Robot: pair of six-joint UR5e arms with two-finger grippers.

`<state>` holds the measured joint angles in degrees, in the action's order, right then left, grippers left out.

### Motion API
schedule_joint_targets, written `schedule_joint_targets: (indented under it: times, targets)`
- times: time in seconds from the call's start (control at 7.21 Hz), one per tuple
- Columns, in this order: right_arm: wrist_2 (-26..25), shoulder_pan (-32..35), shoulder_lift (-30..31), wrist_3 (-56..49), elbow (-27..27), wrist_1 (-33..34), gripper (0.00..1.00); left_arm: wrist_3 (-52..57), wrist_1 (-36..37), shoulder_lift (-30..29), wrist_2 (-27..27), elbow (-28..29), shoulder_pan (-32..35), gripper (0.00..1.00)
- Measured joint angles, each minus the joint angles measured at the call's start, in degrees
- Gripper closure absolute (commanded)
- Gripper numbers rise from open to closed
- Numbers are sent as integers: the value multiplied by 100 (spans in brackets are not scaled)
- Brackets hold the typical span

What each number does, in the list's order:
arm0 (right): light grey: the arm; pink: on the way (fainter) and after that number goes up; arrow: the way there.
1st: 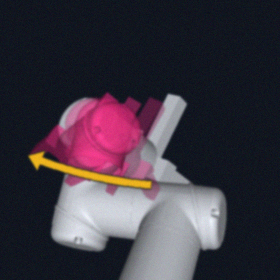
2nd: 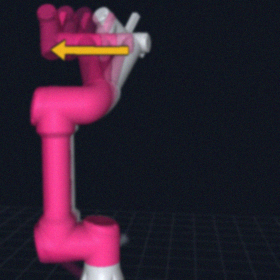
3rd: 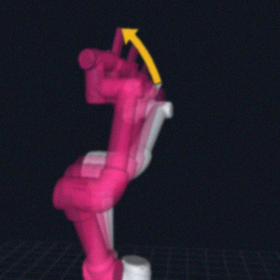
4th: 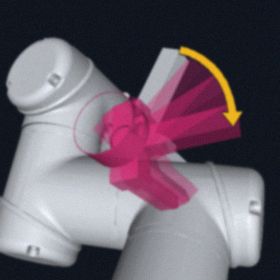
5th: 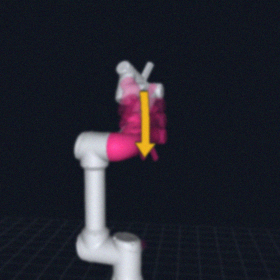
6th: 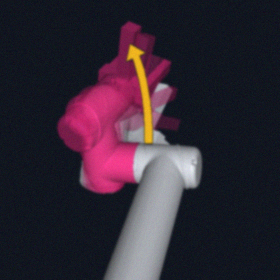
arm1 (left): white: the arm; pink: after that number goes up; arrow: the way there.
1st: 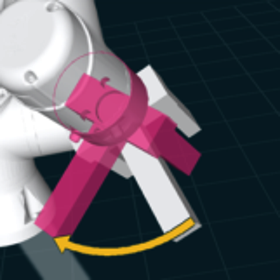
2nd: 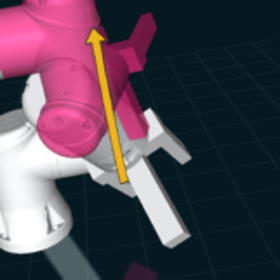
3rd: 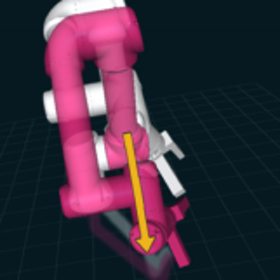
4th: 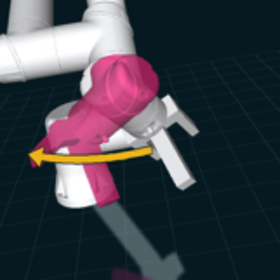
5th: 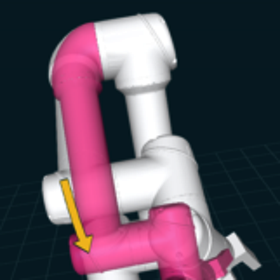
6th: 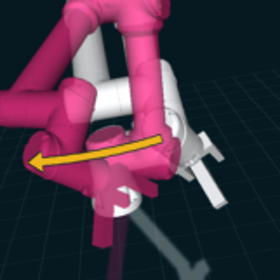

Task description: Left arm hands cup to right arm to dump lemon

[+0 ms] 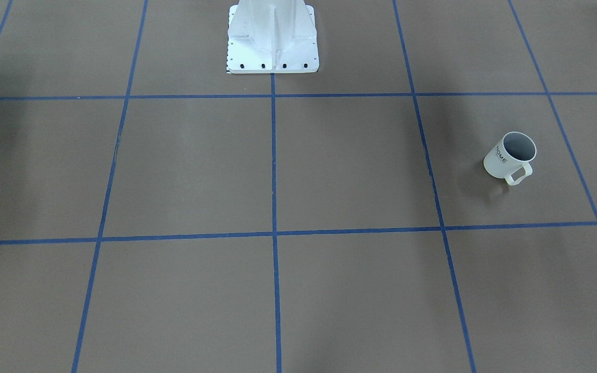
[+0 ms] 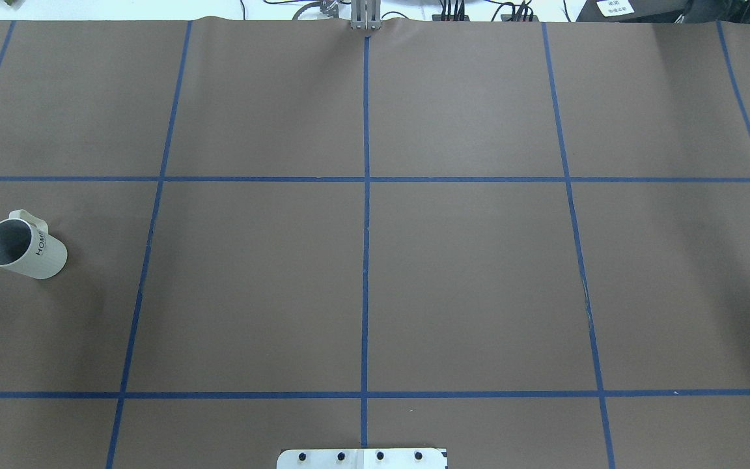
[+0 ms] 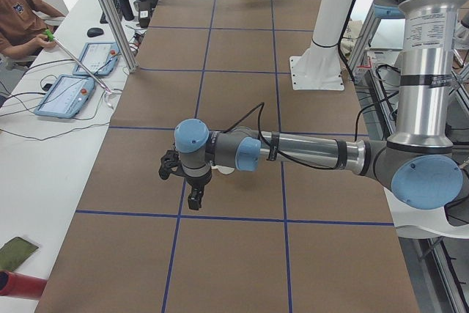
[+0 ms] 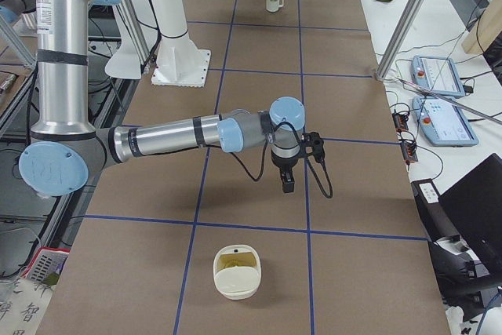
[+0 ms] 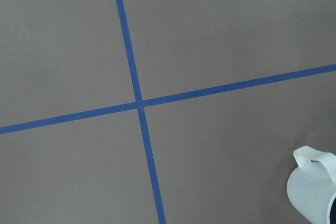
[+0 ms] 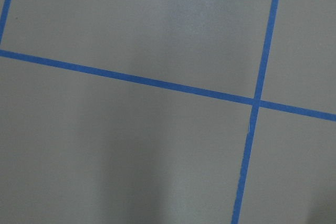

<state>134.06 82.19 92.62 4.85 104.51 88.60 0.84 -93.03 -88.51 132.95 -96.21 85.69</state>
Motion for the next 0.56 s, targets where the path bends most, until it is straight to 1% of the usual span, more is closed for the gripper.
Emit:
schedule_joint_targets:
  times: [0.28, 0.56]
  targets:
    - [-4, 11, -132, -7, 7, 227, 0, -12, -60, 63, -58, -41, 0, 0]
    - [-36, 15, -134, -67, -23, 288, 0, -34, -47, 80, 35, -52, -7, 0]
